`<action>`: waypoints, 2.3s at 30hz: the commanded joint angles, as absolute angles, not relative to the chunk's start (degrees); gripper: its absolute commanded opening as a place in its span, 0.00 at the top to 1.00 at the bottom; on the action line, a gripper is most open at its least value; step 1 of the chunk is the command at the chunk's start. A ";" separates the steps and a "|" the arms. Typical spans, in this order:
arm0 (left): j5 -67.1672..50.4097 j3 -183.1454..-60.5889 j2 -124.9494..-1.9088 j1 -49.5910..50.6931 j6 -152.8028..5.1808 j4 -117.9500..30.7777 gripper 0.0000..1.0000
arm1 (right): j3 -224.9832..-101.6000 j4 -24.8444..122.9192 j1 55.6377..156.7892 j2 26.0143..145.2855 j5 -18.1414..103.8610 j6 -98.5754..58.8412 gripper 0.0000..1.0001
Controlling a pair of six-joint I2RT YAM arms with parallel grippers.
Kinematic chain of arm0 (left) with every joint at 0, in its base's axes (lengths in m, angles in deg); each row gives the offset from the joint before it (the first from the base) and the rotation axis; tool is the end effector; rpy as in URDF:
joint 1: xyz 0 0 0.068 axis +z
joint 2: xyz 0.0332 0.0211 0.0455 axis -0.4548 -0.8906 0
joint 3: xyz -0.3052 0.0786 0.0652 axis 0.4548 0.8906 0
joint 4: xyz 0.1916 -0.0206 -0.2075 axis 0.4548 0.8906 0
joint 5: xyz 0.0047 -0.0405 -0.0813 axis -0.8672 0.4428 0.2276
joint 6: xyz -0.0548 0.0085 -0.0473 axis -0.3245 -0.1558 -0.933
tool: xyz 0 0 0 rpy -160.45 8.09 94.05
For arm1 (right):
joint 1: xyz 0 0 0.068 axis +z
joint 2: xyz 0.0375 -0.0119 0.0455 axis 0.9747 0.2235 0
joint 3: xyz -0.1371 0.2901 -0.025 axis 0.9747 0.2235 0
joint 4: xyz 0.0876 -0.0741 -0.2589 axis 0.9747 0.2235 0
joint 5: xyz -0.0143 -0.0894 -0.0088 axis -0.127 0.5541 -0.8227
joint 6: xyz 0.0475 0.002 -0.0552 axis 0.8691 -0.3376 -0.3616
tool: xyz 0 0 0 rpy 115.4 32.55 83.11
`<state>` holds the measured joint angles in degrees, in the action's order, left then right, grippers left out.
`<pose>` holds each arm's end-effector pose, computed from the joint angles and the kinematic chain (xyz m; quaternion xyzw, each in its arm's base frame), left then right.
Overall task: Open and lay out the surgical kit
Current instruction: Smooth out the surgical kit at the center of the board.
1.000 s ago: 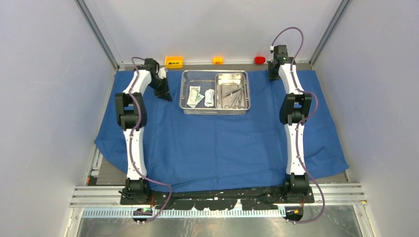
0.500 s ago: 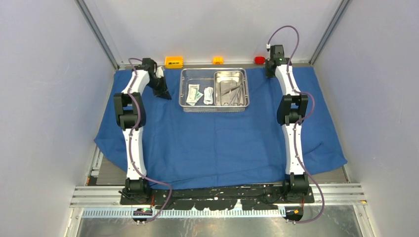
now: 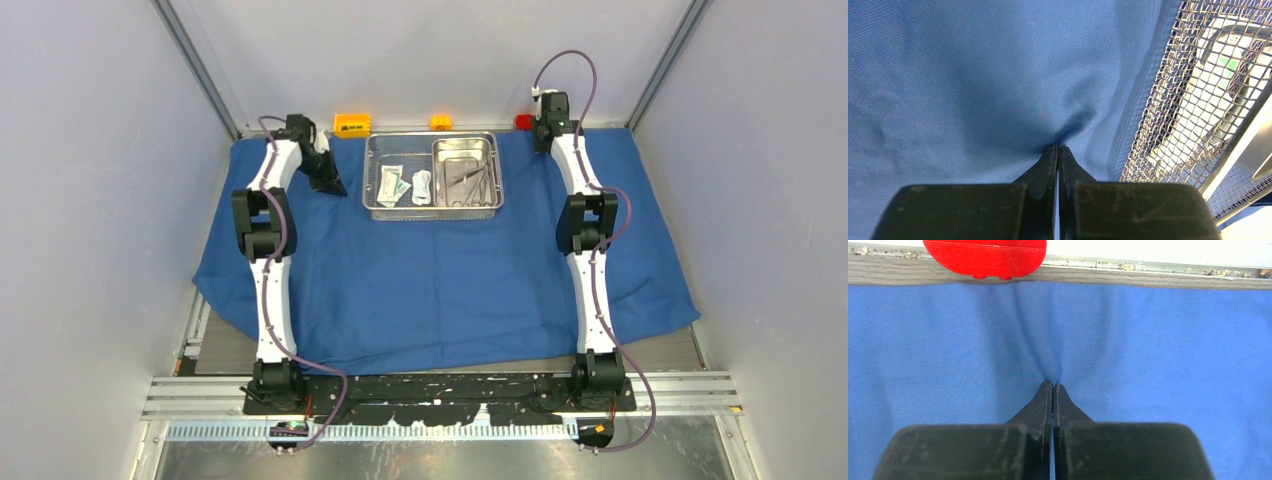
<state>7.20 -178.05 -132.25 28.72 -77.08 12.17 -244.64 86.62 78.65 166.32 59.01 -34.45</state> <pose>0.5950 -0.0072 0.1604 -0.1020 0.9582 -0.2218 0.1494 0.6887 0.0099 0.1581 -0.0448 0.9137 -0.0894 0.3938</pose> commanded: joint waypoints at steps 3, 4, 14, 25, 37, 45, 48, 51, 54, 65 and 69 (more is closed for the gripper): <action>-1.11 -178.61 -135.71 31.09 -75.76 6.97 1.00 | -246.49 79.11 77.09 166.72 63.88 -36.91 1.00; -1.01 -177.80 -135.36 31.09 -75.77 6.64 1.00 | -245.99 79.12 77.09 166.46 63.86 -37.08 1.00; -2.14 -168.82 -129.49 31.09 -74.39 3.19 1.00 | -243.07 81.21 77.09 164.49 61.59 -36.72 1.00; -2.10 -169.12 -128.66 31.35 -74.21 3.20 1.00 | -236.80 82.00 77.09 160.11 61.00 -36.75 0.85; -1.36 -172.11 -127.16 31.78 -73.43 5.44 0.91 | -229.27 83.32 77.09 149.57 60.76 -35.13 0.43; -3.87 -170.54 -119.96 32.10 -68.33 6.89 0.44 | -216.87 84.01 77.09 134.65 56.20 -32.86 0.23; -5.73 -165.58 -115.44 32.42 -65.24 5.67 0.34 | -208.34 84.12 76.90 128.28 54.19 -32.88 0.20; -6.21 -158.61 -109.95 32.74 -62.57 4.26 0.30 | -199.48 84.48 76.40 121.71 52.01 -34.28 0.20; -6.44 -149.81 -103.77 32.77 -56.86 1.95 0.27 | -190.32 85.70 75.68 115.88 51.30 -36.82 0.20; -7.75 -124.54 -90.31 40.99 -47.07 -2.81 0.25 | -165.11 84.39 66.18 103.72 45.10 -43.12 0.25; -8.11 -122.10 -90.54 43.55 -44.91 -2.83 0.25 | -161.89 82.52 63.93 105.98 45.69 -44.55 0.28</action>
